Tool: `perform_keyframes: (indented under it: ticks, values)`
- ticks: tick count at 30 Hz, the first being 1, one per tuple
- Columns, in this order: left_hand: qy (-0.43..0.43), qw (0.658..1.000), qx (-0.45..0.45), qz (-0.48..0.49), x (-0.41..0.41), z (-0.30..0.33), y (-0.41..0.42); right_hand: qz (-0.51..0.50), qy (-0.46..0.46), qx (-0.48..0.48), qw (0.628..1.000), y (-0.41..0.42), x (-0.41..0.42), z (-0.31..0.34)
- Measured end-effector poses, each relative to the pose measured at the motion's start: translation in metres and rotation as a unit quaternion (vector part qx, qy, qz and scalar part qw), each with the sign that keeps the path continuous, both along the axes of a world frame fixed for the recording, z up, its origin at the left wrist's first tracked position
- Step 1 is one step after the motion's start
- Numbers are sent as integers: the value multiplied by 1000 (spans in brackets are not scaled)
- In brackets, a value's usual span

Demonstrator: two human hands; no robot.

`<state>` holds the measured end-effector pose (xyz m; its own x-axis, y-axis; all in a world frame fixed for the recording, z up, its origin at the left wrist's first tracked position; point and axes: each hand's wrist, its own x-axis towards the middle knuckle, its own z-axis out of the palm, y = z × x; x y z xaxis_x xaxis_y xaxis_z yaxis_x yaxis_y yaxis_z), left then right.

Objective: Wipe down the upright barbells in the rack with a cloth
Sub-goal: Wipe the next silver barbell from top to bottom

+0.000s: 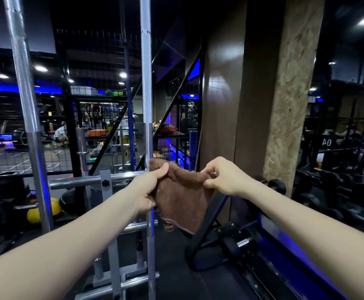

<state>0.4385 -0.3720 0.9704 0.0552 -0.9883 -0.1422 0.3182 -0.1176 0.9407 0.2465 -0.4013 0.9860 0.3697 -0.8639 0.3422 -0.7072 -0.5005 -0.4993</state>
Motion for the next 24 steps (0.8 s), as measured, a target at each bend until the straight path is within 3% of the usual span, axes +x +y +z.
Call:
perform_keyframes:
  ticks: [1, 3, 7, 10, 15, 17, 20, 24]
  values:
    - [-30, 1000, -3, -1, 4, 1, 2, -3, 46, -38, 998, -1, 0, 4]
    - [-117, 993, -15, 15, 15, 0, 3, -1, 41, -50, 998, -2, 1, 12]
    - [-318, 943, -84, 39, 39, 0, 0, 35, -192, 92, 976, -1, 7, 21]
    - [-432, 886, -166, 16, 40, 5, 4, 89, -242, 163, 952, -1, 15, 19]
    - [-395, 870, -160, -247, 19, 8, 7, 151, -200, 211, 945, 0, 10, 28]
    - [-377, 875, -128, -277, 20, 11, 5, 135, -211, 214, 944, -6, 0, 29]
    - [-275, 903, -93, -315, 17, 10, -6, 45, -227, 158, 960, -21, -12, 20]
    - [-174, 942, -102, -270, 6, 7, -26, -55, -106, -24, 993, -22, -14, 15]
